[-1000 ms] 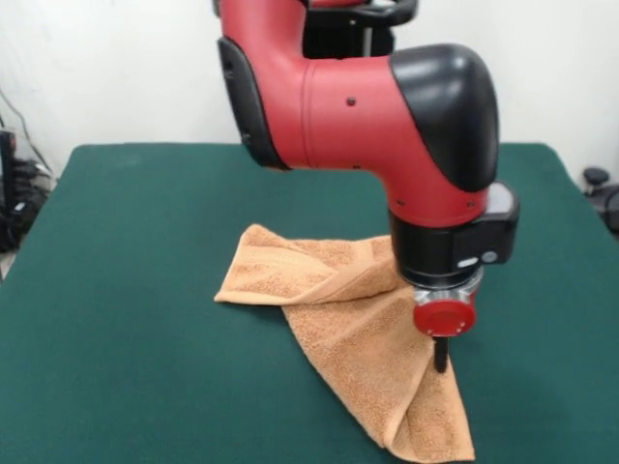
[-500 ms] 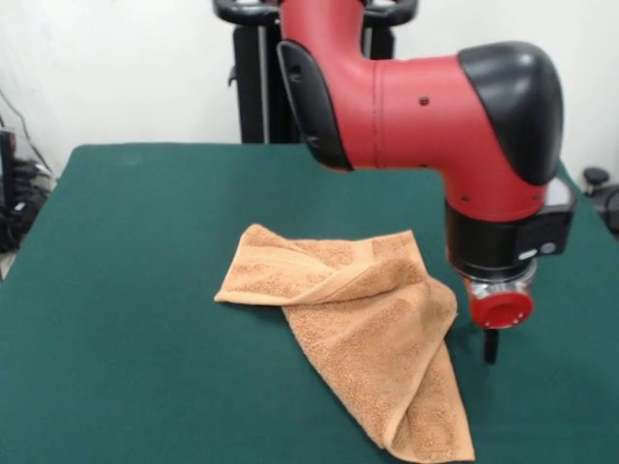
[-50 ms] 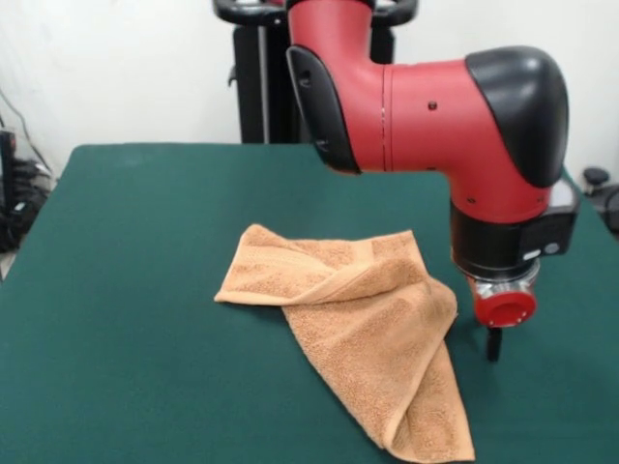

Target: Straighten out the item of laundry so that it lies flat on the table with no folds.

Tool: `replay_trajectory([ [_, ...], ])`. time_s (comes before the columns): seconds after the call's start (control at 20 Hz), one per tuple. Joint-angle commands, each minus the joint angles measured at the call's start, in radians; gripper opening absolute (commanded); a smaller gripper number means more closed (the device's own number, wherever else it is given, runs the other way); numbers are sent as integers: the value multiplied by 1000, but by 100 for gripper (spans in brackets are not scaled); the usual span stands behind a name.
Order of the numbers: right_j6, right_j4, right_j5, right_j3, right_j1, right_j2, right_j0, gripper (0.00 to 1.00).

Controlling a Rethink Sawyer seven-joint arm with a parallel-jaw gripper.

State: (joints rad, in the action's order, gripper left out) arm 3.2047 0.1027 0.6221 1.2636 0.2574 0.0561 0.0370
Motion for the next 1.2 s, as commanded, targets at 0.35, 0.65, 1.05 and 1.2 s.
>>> replay_trajectory([
  [0.35, 62, 28, 18, 94, -15, 25, -34, 100],
  [0.65, 84, 44, 48, 80, -1, 24, -45, 100],
  [1.05, 79, 74, 210, 89, 115, 26, -26, 100],
  [1.2, 90, 77, 262, 69, 133, 18, -30, 100],
])
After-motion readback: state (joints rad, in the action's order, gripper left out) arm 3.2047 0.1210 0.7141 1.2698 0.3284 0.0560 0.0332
